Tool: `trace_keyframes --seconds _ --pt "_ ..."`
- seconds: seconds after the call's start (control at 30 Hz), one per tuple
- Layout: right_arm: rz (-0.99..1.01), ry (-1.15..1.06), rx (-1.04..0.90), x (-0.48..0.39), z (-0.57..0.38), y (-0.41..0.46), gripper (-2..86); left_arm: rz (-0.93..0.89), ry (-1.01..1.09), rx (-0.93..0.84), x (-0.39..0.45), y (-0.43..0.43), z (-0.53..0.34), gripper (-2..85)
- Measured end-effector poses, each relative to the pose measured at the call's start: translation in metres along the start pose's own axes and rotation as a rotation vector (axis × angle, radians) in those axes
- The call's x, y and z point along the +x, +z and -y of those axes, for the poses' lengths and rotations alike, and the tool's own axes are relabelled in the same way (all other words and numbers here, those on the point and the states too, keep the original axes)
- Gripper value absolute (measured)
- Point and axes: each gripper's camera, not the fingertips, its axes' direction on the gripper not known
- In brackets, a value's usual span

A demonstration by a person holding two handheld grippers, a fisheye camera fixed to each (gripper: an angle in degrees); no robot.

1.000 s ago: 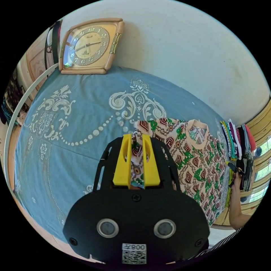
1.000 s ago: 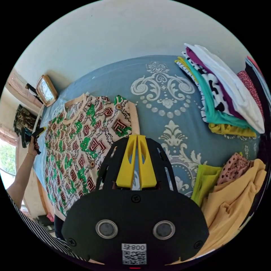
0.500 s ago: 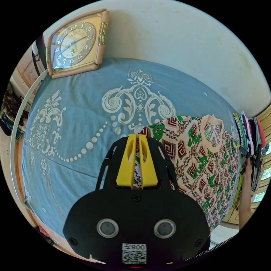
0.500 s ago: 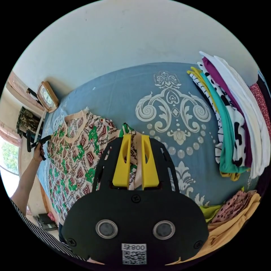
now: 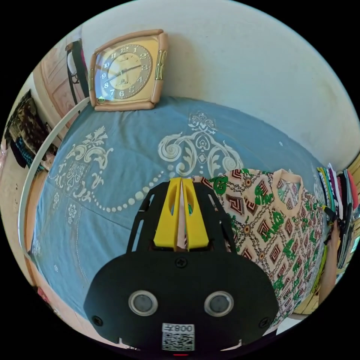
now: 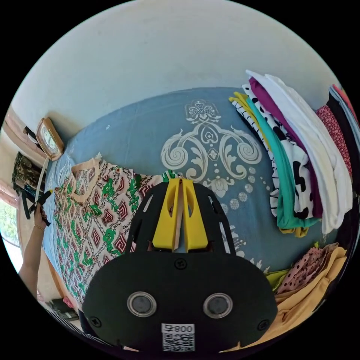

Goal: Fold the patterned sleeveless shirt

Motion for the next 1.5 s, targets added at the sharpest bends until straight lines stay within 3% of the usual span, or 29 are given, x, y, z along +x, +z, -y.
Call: trace_keyframes --seconds 0.27,0.57,0.8,0.93,1.07,1.27,1.4,1.5 --pt "0.195 0.084 0.11 0.027 -0.047 -0.035 5.8 -0.261 -0.013 0.037 -0.017 0.005 -0.041 6.4" --pt "0.149 0.038 -0.046 0.012 -0.069 -0.01 0.9 -0.106 0.058 -0.073 0.002 0.046 -0.066 1.2" --pt "0.159 0.089 -0.017 0.026 -0.079 -0.014 0.2 -0.074 0.007 -0.084 -0.006 0.072 -0.075 0.7" --pt "0.073 0.134 0.05 0.025 -0.078 -0.027 0.1 -0.138 -0.044 0.031 -0.007 0.068 -0.078 1.0" --pt "0.24 -0.063 0.222 -0.011 -0.058 -0.044 0.1 -0.266 0.124 0.085 0.042 0.083 -0.053 0.7" --pt "0.285 -0.344 -0.048 -0.105 0.019 0.034 0.0 -0.331 0.358 -0.011 0.152 0.166 0.009 0.2" --pt "0.237 -0.37 -0.145 -0.133 0.044 0.082 0.0 -0.22 0.433 -0.12 0.199 0.229 0.035 0.1" --pt "0.236 -0.338 -0.132 -0.13 0.053 0.095 0.0 -0.206 0.422 -0.078 0.211 0.256 0.047 0.1"
